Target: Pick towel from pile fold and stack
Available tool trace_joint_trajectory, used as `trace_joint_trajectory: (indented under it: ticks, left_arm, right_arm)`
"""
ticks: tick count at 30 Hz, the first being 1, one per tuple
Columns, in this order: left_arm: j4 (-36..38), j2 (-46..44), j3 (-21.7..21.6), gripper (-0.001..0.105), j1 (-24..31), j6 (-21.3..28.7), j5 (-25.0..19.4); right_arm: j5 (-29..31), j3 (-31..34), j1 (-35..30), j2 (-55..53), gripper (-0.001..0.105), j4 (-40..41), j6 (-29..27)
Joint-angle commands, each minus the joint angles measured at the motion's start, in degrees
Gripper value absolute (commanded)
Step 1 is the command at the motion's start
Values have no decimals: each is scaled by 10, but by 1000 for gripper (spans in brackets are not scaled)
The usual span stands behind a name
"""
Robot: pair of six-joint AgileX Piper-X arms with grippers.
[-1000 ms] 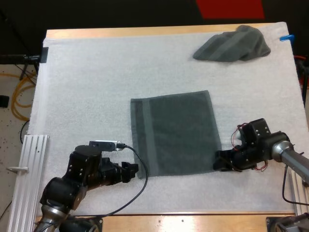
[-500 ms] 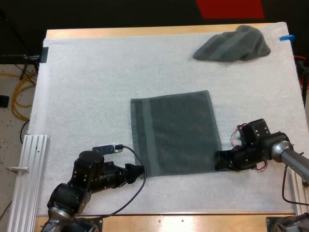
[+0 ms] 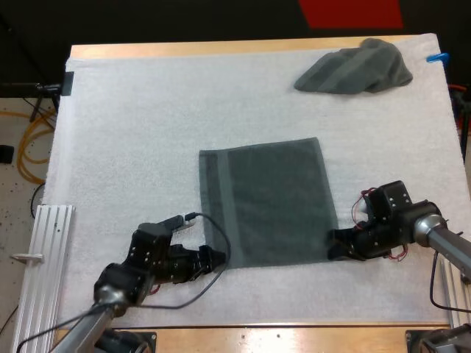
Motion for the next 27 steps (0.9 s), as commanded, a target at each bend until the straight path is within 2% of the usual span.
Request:
trace_joint_trajectory:
  ticks: [1,8,10,12,15,18,23,27]
  left_arm:
    - [-25,15,0,67,0,-5,11]
    - [-132,145,-4,67,0,-10,98]
    - [-137,151,-13,67,-1,-10,115]
    - [-145,153,-17,66,-1,-12,121]
    - [-145,152,-17,60,-1,-13,121]
    - [-142,152,-17,42,-1,-13,121]
    - [-142,152,-17,0,-1,15,138]
    - [-142,152,-17,0,-1,17,158]
  right_arm:
    - [21,8,3,8,0,1,-2]
    - [21,8,3,8,0,1,-2]
    - [21,8,3,8,0,1,-2]
    - [21,8,3,8,0,1,-2]
    - [21,8,3,8,0,1,-2]
    - [21,8,3,8,0,1,-2]
    - [19,8,3,8,0,1,-2]
    - [12,8,3,2,0,23,9]
